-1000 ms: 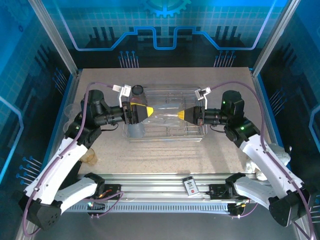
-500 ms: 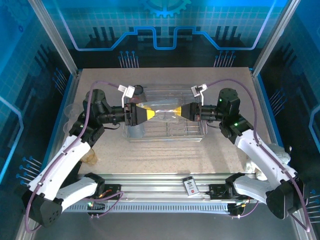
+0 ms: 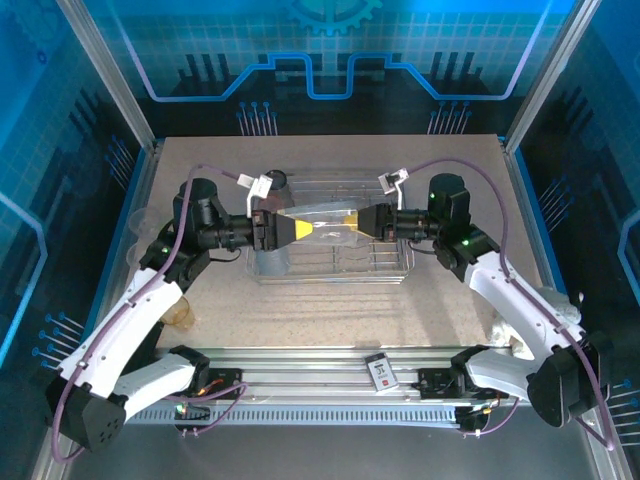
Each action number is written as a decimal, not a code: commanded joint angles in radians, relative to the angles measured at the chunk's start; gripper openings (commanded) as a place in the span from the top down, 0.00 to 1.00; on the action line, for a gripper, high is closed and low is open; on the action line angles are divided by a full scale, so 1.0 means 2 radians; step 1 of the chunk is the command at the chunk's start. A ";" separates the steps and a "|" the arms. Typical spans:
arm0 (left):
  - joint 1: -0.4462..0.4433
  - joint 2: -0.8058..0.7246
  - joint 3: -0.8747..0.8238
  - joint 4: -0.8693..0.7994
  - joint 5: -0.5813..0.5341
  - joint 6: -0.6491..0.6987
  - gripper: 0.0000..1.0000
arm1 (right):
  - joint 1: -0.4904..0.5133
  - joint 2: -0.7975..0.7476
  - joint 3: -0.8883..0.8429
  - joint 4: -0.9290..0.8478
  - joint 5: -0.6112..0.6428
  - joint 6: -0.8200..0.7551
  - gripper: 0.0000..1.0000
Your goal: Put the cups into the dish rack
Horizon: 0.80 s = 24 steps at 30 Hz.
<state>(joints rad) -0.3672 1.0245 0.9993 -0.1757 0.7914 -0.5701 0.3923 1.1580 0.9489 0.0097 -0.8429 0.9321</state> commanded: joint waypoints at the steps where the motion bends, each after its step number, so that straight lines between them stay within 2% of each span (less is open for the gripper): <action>1: -0.002 -0.017 0.031 -0.079 -0.097 0.054 0.71 | -0.013 -0.008 0.048 -0.165 0.093 -0.101 0.66; 3: -0.002 -0.020 0.040 -0.116 -0.153 0.070 0.74 | -0.018 0.001 0.089 -0.302 0.189 -0.161 0.66; 5: -0.002 -0.020 0.050 -0.143 -0.191 0.080 0.76 | -0.020 0.014 0.121 -0.398 0.282 -0.200 0.66; 9: -0.002 -0.014 0.071 -0.187 -0.242 0.088 0.77 | -0.026 0.017 0.140 -0.484 0.404 -0.231 0.63; 11: -0.002 -0.007 0.081 -0.205 -0.254 0.091 0.77 | -0.030 0.016 0.137 -0.499 0.439 -0.236 0.61; 17: -0.003 0.019 0.107 -0.239 -0.274 0.089 0.79 | -0.034 0.036 0.111 -0.515 0.487 -0.240 0.61; 24: -0.013 0.039 0.128 -0.270 -0.298 0.099 0.80 | -0.034 0.071 0.087 -0.500 0.488 -0.248 0.59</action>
<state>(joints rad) -0.3771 1.0954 1.2037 -0.6792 0.2333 -0.4076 0.3370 1.2812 1.1362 -0.9733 0.1059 0.4637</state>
